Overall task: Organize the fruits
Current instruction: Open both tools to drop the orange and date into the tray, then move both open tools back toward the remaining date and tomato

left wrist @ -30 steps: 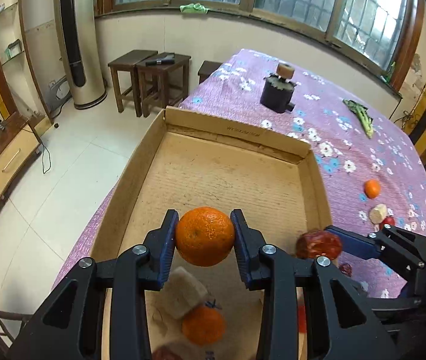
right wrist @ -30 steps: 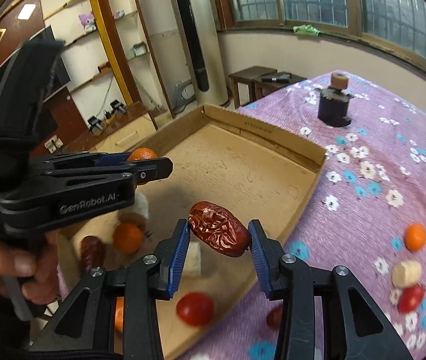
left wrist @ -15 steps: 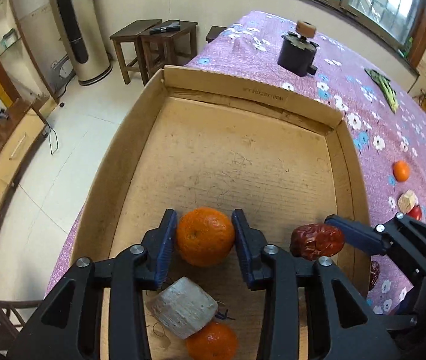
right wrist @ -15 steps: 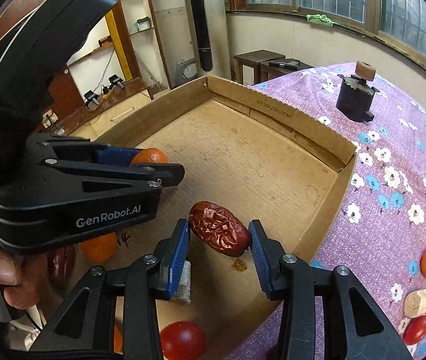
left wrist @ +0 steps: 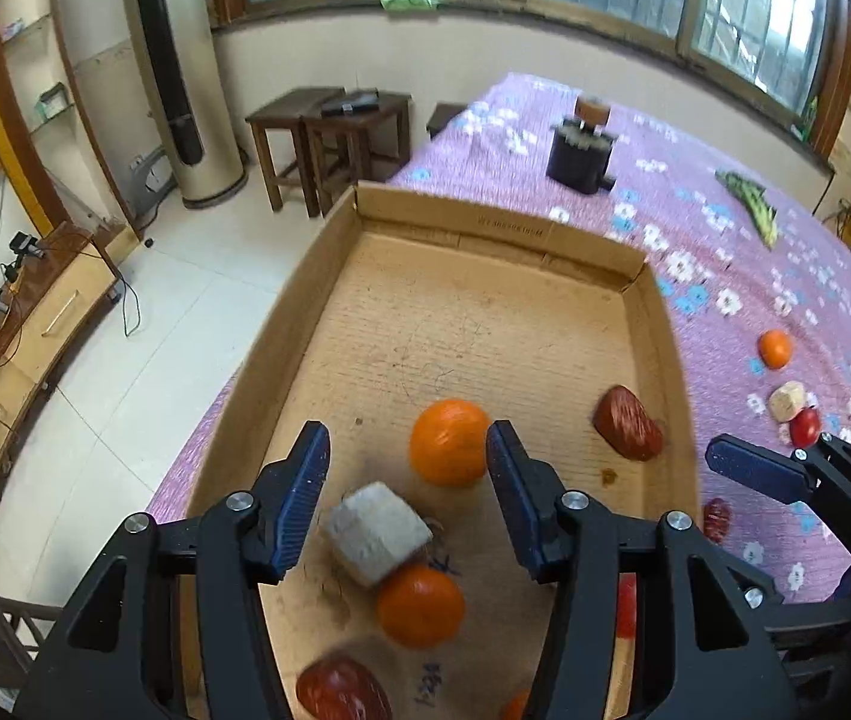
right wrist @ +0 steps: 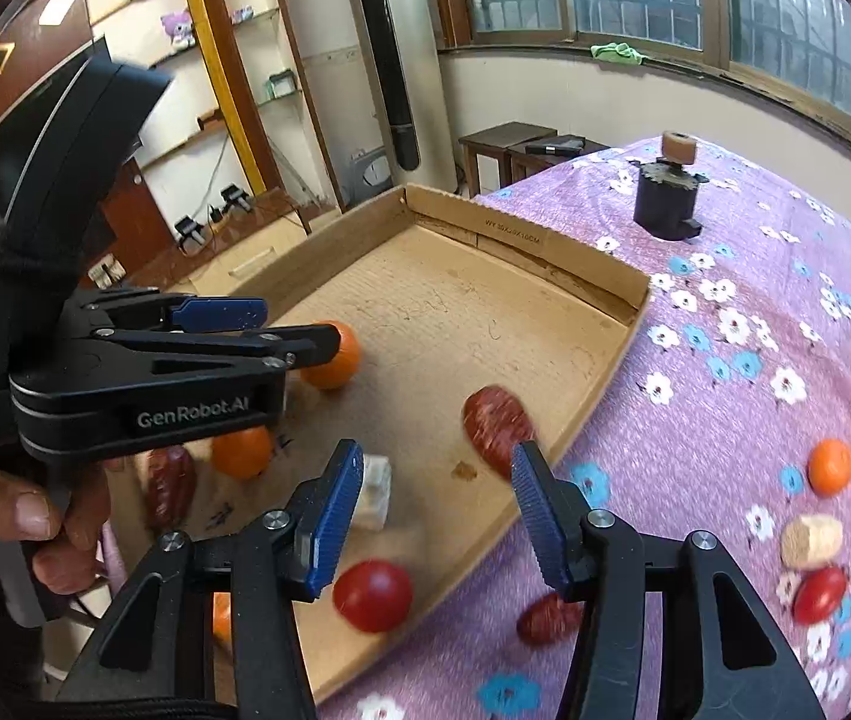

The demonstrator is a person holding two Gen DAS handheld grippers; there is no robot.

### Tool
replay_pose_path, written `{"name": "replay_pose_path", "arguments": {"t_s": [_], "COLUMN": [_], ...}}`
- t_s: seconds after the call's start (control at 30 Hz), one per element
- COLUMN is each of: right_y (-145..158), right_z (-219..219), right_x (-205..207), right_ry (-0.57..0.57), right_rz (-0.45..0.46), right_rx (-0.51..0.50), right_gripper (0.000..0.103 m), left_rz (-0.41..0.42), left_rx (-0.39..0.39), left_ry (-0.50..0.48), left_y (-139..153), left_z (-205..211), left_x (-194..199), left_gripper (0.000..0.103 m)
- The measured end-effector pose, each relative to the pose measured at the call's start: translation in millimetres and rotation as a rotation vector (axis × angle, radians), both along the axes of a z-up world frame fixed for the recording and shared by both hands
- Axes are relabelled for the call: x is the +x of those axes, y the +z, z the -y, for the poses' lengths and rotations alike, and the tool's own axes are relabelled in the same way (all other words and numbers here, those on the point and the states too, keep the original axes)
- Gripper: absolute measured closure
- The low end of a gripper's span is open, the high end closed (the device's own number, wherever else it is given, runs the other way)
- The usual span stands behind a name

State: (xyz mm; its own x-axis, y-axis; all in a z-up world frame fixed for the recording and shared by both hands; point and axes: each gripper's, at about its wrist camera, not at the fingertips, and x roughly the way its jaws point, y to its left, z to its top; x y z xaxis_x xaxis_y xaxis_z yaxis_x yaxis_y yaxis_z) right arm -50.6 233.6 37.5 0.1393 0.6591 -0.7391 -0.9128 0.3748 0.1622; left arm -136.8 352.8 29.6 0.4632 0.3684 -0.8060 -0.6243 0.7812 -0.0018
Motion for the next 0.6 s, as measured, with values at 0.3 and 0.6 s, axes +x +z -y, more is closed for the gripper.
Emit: {"name": "replay_pose_path", "arguments": {"t_s": [0.3, 0.6], "right_y": [15, 18], "right_z": [46, 104], "right_x": [-6, 1], "right_ry": [-0.052, -0.147], "right_rz": [-0.011, -0.039], "right_rx": [0.043, 0.065], "right_gripper": [0.050, 0.050], "left_rz": [0.072, 0.087], "left_rx": [0.024, 0.019], "left_ry": [-0.001, -0.058], "left_y": [15, 17], "left_z": [35, 69], "left_x": [-17, -18], "left_gripper": [0.044, 0.044]}}
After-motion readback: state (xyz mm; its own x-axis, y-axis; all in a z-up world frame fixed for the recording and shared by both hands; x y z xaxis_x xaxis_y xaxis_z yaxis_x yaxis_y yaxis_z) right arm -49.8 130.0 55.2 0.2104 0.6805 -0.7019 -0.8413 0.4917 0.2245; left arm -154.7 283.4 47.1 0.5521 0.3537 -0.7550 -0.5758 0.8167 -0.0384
